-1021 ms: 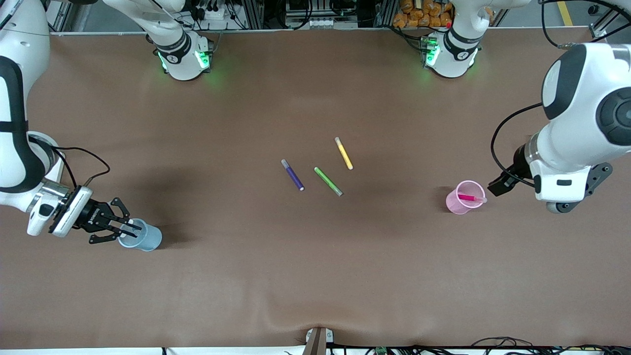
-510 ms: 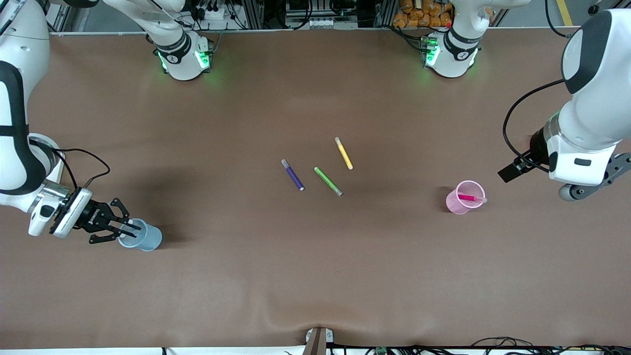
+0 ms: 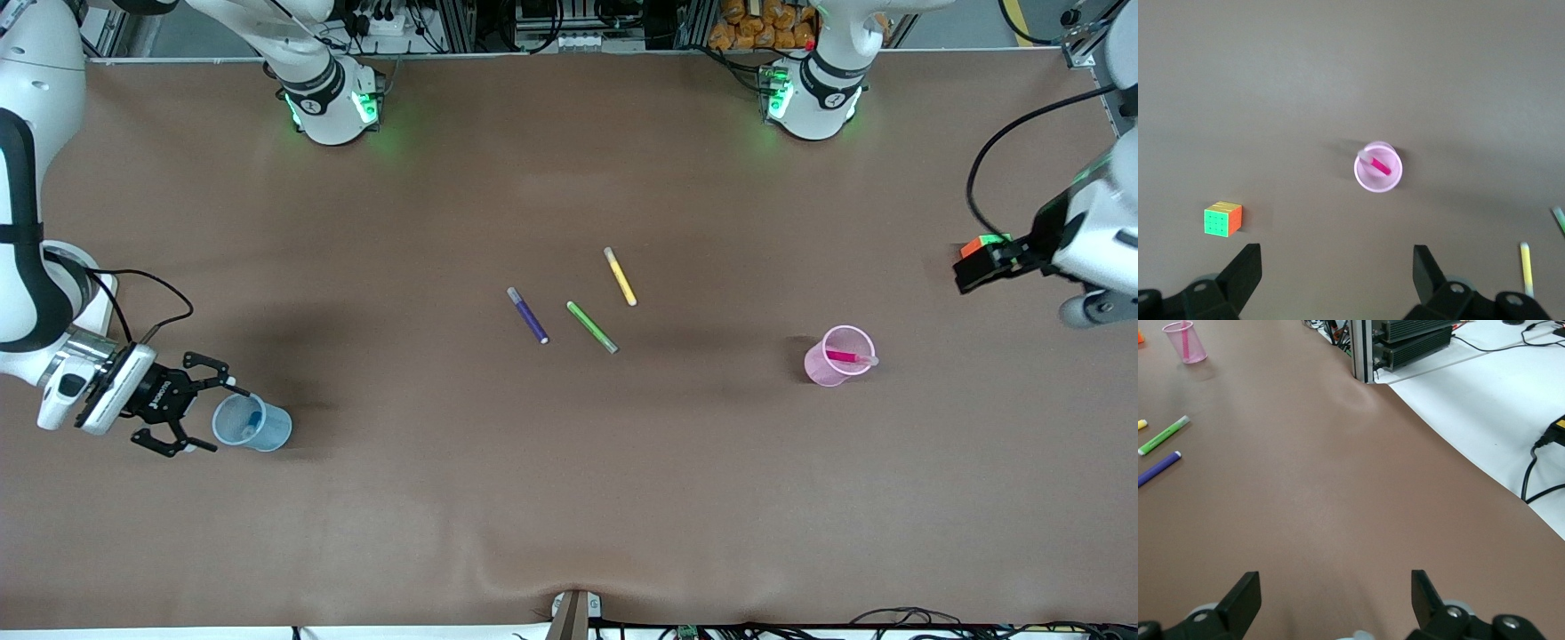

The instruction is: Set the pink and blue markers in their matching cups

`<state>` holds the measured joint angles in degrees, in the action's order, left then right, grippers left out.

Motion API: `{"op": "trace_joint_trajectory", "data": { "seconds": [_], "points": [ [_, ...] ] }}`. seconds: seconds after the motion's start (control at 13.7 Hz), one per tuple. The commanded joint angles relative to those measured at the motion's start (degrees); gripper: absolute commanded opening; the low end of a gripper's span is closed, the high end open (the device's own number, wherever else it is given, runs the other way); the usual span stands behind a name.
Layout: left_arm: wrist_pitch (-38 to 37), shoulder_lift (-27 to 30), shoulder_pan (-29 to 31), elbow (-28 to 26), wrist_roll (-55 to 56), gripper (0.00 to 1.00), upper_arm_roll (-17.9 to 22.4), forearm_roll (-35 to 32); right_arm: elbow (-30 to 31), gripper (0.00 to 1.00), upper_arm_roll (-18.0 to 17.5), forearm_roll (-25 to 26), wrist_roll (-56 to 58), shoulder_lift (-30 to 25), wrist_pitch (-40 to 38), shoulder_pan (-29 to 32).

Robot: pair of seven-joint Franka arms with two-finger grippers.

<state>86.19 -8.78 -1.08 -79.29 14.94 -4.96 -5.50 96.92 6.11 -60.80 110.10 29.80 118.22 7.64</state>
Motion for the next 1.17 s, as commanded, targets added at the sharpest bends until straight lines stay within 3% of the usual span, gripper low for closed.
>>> {"op": "trace_joint_trajectory", "data": {
  "seconds": [0.0, 0.29, 0.66, 1.09],
  "points": [
    [-1.6, 3.3, 1.2, -2.3, -3.4, 1.00, 1.3, 4.3, -0.7, 1.00, -0.2, 5.6, -8.6, -2.5, -0.1, -0.8],
    [-1.4, 9.6, 0.4, -9.7, -3.9, 1.00, 2.8, 4.5, -0.7, 1.00, -0.3, 11.8, -19.3, -6.2, -0.1, -2.1],
    [-1.4, 12.6, -2.3, -12.5, -9.5, 1.00, 8.5, 5.4, -0.7, 1.00, -0.4, 22.1, -33.9, -11.5, -0.3, -4.2],
    [-1.0, 15.6, -2.9, -15.2, -9.6, 1.00, 8.5, 5.4, -0.2, 1.00, -0.4, 32.0, -47.9, -17.1, -1.8, -6.3]
  ]
}}
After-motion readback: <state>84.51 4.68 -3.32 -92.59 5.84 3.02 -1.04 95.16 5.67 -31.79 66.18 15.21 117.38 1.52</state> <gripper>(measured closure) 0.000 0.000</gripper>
